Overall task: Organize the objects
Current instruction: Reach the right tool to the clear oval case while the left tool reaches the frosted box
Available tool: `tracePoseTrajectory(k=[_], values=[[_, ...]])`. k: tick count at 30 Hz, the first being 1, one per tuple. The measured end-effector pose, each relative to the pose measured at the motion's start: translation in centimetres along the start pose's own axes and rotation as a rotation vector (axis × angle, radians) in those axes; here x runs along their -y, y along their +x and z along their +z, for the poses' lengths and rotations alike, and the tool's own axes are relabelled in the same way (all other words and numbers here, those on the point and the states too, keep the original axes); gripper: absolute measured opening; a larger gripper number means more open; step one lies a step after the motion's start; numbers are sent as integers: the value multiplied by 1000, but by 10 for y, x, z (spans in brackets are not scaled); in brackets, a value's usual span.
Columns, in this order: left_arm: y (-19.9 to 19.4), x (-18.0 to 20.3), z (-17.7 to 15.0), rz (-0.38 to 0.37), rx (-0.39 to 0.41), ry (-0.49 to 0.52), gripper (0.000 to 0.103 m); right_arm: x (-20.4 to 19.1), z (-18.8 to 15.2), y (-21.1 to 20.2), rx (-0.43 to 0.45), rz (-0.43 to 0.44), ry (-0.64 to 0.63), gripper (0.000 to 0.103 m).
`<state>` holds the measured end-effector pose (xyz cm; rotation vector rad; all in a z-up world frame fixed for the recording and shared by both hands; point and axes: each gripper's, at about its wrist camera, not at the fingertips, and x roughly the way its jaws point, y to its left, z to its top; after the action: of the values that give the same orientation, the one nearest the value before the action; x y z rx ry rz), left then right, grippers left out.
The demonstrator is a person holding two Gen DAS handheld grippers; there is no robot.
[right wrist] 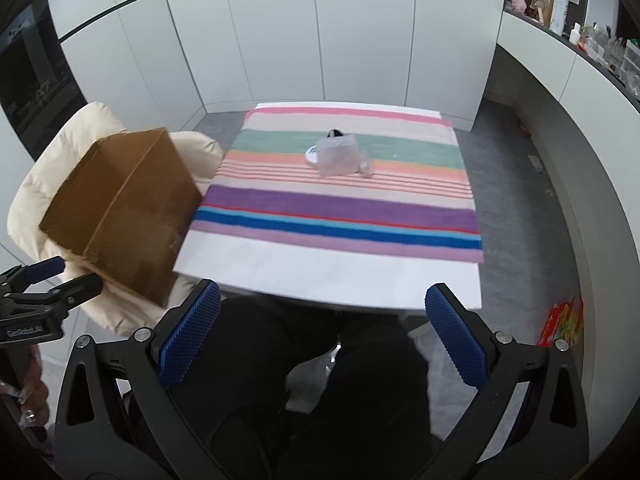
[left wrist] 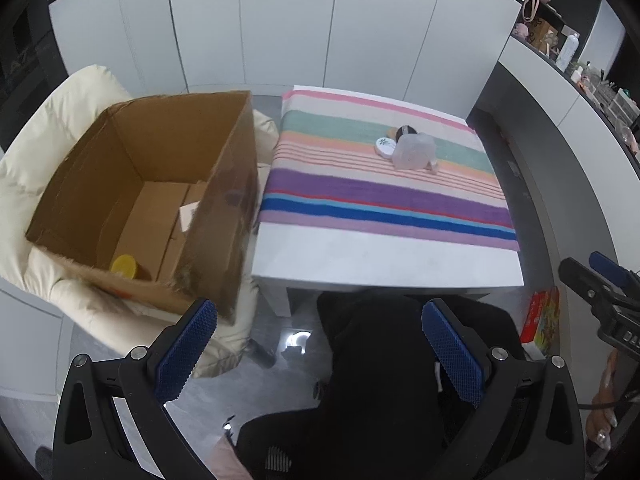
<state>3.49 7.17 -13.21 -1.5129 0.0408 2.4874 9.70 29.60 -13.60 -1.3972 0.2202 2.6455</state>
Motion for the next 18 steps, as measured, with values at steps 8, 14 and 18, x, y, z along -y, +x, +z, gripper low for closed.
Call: tracePoseTrajectory(k=[8,14,18], values=[[33,39,35,-16,5,63,103,52,24,49,-4,-23,95,103],[74,68,74,-44,-33,75,103,85,49,100,-11,-4,146,103],[107,87,103,-47,-47,74,103,103,67,149,-35,11,179,103]])
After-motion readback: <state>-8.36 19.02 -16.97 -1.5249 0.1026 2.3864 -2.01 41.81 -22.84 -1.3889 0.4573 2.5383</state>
